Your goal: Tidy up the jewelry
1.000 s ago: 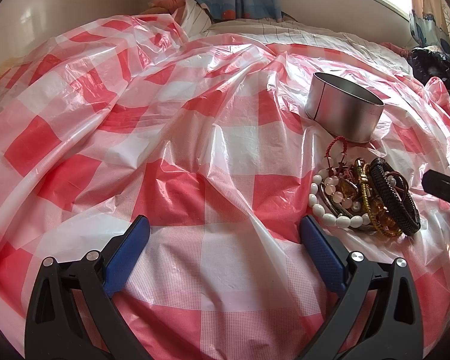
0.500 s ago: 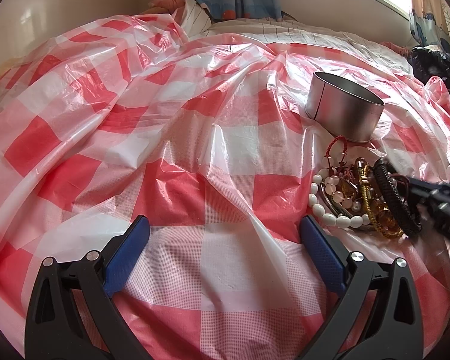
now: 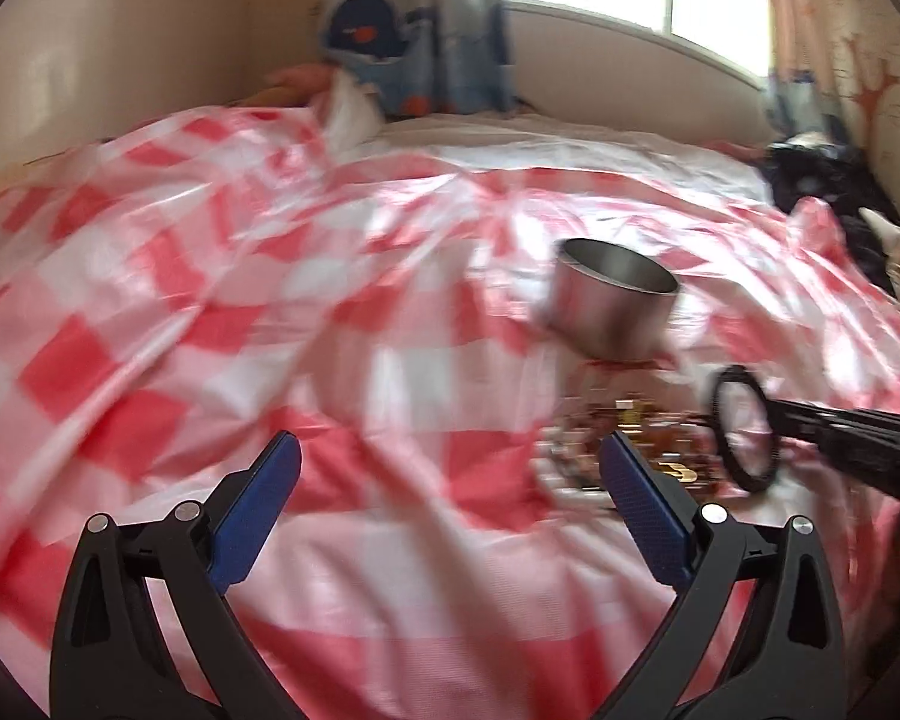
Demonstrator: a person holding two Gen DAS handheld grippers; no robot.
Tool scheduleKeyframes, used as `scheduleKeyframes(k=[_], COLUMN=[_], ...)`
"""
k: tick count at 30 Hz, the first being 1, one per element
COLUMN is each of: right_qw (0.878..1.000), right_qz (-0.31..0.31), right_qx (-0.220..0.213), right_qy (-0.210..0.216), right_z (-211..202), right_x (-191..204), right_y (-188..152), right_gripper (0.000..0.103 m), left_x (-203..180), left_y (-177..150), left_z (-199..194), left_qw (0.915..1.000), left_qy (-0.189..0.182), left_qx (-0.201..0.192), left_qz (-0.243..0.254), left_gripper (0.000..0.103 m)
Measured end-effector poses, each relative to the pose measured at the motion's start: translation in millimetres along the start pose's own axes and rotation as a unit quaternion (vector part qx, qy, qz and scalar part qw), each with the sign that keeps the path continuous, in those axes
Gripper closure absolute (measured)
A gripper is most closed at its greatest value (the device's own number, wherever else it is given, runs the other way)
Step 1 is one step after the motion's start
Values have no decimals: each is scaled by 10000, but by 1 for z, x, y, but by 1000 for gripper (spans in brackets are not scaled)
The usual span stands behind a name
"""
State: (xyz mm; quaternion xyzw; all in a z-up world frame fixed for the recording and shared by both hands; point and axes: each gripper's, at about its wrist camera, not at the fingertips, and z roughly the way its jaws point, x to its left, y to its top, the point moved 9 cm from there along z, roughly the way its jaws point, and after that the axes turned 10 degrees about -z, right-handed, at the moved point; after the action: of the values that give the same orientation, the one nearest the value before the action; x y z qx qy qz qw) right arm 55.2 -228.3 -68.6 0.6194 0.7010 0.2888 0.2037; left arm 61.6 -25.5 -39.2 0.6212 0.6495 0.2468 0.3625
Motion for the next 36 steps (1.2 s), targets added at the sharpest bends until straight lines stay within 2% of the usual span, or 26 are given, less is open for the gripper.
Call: scheduleKeyframes(k=[6, 8, 11, 17, 20, 21, 22, 23, 24, 28, 29, 32, 36], right_qw=[9996, 9995, 9993, 9992, 9992, 9991, 9991, 9991, 9991, 9992, 9992, 9990, 9990], right_qz=[246, 278, 334, 304, 311, 312, 314, 315, 312, 287, 291, 306, 232], right_qx=[105, 130, 146, 204, 214, 219, 224, 235, 242, 211, 194, 16, -126], right_qy=[19, 24, 62, 141, 158, 162, 169, 175, 173, 192, 210, 333, 365], right_z=[9, 11, 12, 16, 18, 18, 18, 19, 19, 17, 17, 10, 3], right_x=[-5, -6, -7, 0, 2, 2, 2, 2, 2, 2, 2, 5, 9], right_y=[-4, -5, -5, -7, -6, -7, -7, -7, -7, -6, -6, -2, 1], right_gripper=[93, 93, 91, 78, 77, 77, 77, 77, 77, 78, 84, 93, 95], left_x=[-36, -44, -48, -54, -61, -62, -66, -69, -70, -67, -63, -45, -13], left_y=[-1, -4, -10, -13, -15, -16, -18, -19, -19, -20, -19, -11, -5], left_z=[1, 5, 13, 26, 33, 35, 36, 36, 37, 24, 17, -7, -17], left_qw=[9981, 9972, 9967, 9959, 9940, 9933, 9917, 9905, 9899, 9901, 9910, 9935, 9961], left_qy=[-273, -386, -522, -388, -369, -375, -502, -621, -572, -676, -705, -813, -591], left_qx=[-65, 66, 290, 441, 540, 592, 663, 723, 746, 723, 666, 544, 514], left_qz=[553, 637, 553, 694, 873, 924, 977, 992, 1065, 999, 919, 585, 417], left_gripper=[10, 27, 45, 49, 50, 55, 72, 84, 93, 96, 96, 96, 96])
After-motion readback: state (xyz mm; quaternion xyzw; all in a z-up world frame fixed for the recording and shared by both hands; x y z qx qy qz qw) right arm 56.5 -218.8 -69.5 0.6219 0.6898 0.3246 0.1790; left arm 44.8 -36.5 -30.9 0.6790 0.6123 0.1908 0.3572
